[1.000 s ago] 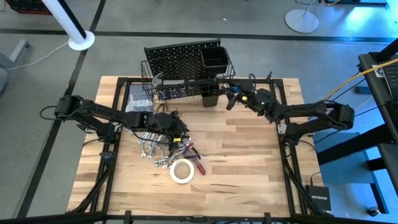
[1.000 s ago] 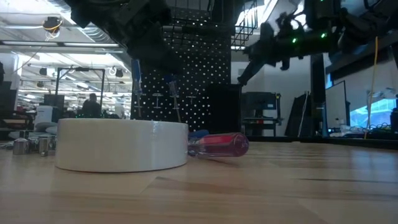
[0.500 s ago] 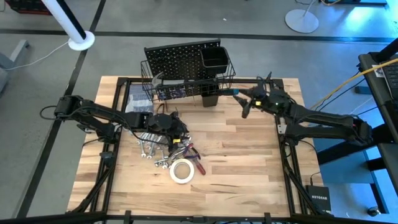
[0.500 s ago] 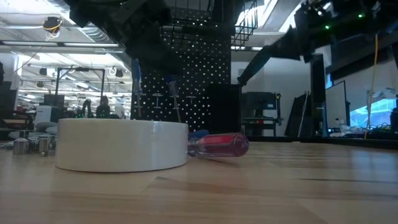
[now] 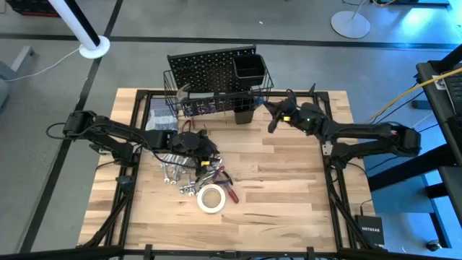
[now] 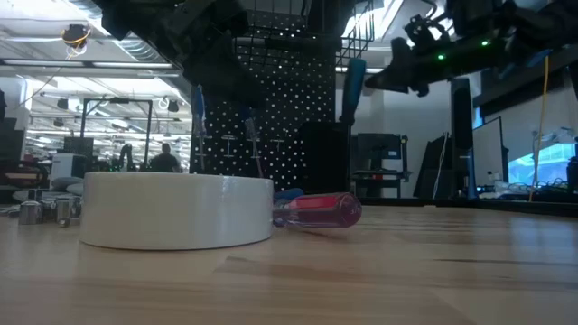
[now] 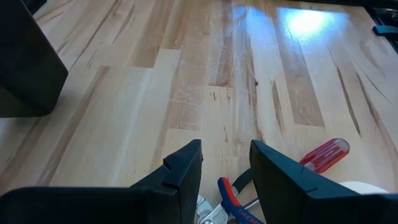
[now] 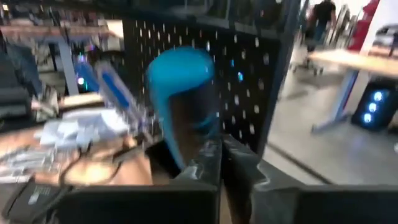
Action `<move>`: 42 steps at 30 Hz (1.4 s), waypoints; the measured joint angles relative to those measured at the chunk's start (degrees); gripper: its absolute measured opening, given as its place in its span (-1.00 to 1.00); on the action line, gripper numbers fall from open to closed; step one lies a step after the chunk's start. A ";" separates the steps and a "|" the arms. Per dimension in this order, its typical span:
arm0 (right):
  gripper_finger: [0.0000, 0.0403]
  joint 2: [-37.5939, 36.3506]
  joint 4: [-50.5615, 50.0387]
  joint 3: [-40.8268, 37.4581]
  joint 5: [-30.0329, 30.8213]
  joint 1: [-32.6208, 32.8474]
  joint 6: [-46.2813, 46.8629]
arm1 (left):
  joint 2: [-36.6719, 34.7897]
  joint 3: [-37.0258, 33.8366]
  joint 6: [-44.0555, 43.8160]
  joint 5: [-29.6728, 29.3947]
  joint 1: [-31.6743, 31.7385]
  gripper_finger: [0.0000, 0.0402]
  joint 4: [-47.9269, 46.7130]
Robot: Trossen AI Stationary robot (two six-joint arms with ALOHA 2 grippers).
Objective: Hang tools onto peg board
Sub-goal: Put the black screwdriver into the bottom black bin on the pegboard, then put the blue pliers into the bottom black bin on the pegboard
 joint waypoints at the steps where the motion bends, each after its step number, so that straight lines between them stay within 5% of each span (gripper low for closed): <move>1: -0.97 1.16 1.92 0.00 0.00 0.00 -0.14 | 0.00 0.00 0.00 0.02 0.00 -0.37 0.04; 17: -0.96 5.60 5.12 0.03 0.60 0.01 1.36 | 0.00 0.00 -0.20 0.00 0.02 -0.37 0.20; 25: -0.94 -2.38 -9.98 0.04 -9.32 1.27 6.71 | 0.00 0.00 -0.52 0.01 -0.55 -0.37 -1.01; 31: -0.97 -5.58 -22.83 0.07 -9.93 12.44 7.01 | 0.00 0.00 -0.63 0.03 -2.18 -0.37 -2.53; 42: -0.96 3.46 -17.96 0.04 7.33 35.79 13.27 | 4.97 0.00 -5.37 0.53 -2.40 -0.36 -1.86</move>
